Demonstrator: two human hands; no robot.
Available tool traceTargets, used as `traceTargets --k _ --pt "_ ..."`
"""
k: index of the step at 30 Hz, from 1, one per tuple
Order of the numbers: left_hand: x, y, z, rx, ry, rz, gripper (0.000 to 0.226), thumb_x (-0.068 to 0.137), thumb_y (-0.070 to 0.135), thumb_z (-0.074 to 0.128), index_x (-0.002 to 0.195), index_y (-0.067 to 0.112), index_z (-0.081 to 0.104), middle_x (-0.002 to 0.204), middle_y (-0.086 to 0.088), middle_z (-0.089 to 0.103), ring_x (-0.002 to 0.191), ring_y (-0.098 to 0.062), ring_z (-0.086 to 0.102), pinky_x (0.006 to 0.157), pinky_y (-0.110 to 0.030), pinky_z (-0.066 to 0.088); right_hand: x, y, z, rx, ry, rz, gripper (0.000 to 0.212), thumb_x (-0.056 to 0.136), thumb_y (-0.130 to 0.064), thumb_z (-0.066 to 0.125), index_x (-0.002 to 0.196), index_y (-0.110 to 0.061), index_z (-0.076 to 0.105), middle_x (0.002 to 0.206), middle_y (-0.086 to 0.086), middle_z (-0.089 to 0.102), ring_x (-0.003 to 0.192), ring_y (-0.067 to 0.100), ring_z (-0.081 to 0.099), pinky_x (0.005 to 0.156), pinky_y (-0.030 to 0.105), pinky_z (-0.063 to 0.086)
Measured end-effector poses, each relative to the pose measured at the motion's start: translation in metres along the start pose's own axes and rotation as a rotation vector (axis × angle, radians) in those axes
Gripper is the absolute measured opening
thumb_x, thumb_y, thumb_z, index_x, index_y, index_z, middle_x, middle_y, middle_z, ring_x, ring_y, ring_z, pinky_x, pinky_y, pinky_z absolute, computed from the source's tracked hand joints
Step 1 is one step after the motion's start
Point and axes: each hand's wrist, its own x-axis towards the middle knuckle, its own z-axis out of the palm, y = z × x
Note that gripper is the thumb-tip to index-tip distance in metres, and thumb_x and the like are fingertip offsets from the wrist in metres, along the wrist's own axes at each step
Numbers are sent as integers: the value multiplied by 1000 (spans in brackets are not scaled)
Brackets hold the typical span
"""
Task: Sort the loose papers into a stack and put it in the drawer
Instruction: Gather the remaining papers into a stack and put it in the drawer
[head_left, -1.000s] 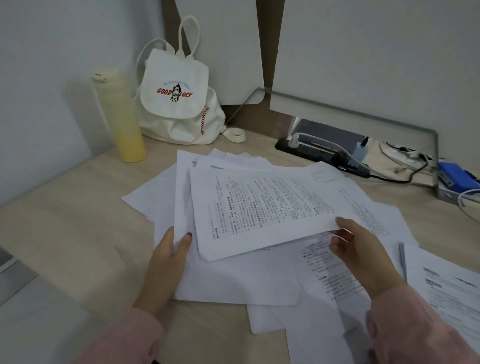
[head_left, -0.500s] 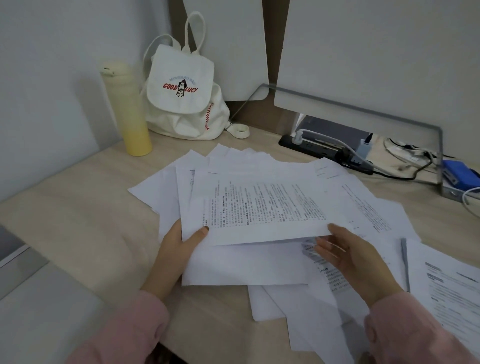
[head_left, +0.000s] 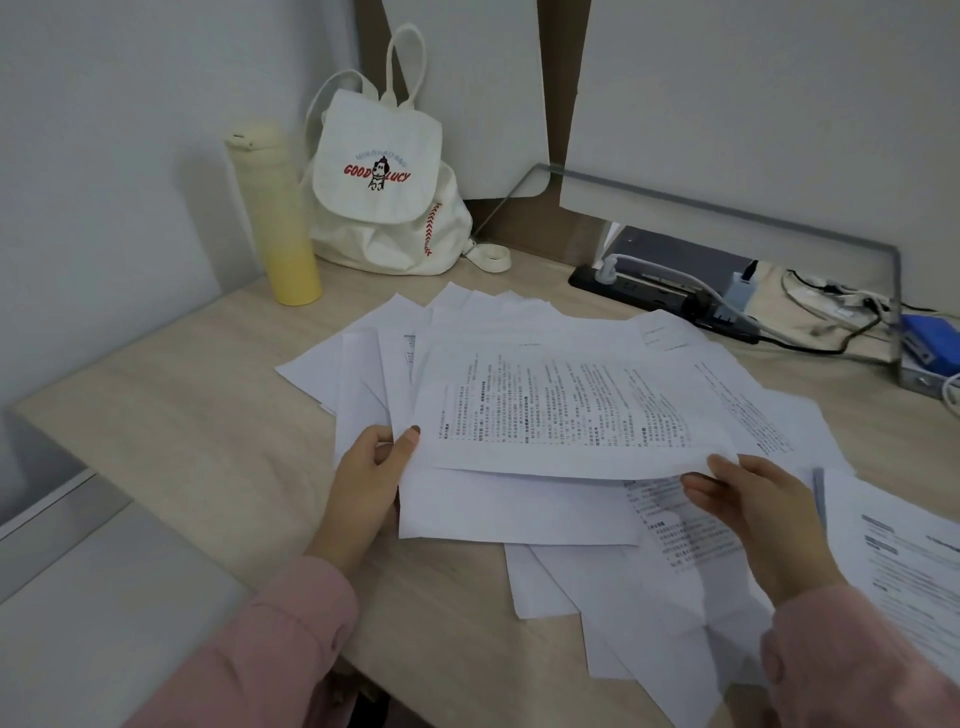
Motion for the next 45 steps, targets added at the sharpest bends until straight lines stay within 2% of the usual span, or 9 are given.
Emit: traceTargets --k 6,13,17,22,29,32,38,42,45 --pt "-5 3 -2 -7 12 -9 38 93 33 51 102 -4 53 91 -18 61 84 -24 58 82 -41 48 -13 3 -4 86 14 24 9 92 -1 49 85 -3 53 69 16 69 51 12 69 53 20 58" --pt "-18 3 0 -179 -67 -169 19 95 18 46 78 11 51 73 -3 57 60 -12 55 57 -22 45 -44 2 28 -9 -350 255 13 88 -2 54 97 6 58 63 16 70 50 17 68 47 23 56" --pt "-27 8 3 -361 -318 -260 26 76 27 60 100 18 62 95 -5 73 84 -21 70 69 -36 57 -67 6 58 -87 -546 406 21 87 -5 57 99 12 60 76 23 71 57 22 69 50 24 56" --pt "-24 8 9 -213 -241 -214 30 90 27 58 120 23 59 113 0 70 102 -22 66 88 -42 54 -78 11 74 -251 -727 474 27 88 -15 60 99 9 63 83 20 73 65 22 71 60 30 59" --pt "-23 13 -25 -205 -188 -192 31 90 10 54 119 16 62 115 0 70 103 -20 67 90 -37 52 -35 -6 43 -311 -291 143 23 90 -6 55 107 8 58 88 24 66 64 28 62 51 27 57" --pt "-16 11 -46 -263 -160 -248 31 87 4 51 115 11 63 113 -5 71 99 -24 68 81 -33 52 -8 -12 40 -381 -199 47 19 91 -2 52 108 2 59 104 24 64 76 24 62 68 27 55" --pt "-9 9 -54 -196 -92 -180 33 92 7 53 124 10 58 113 -5 67 100 -21 64 80 -31 51 29 -12 71 -27 -240 182 31 92 -1 49 122 7 50 98 15 58 87 23 59 80 25 54" --pt "-1 10 -55 -50 7 -68 33 92 0 49 122 12 56 106 -2 64 92 -18 61 86 -34 48 44 -15 89 28 -203 282 4 89 -1 50 86 0 53 107 21 49 84 26 57 84 34 51" --pt "6 7 -56 30 18 -55 34 92 3 49 124 13 55 115 -6 61 101 -23 60 91 -37 46 49 -15 97 157 -190 377 4 88 -1 51 91 -2 49 98 23 53 86 31 58 76 38 55"
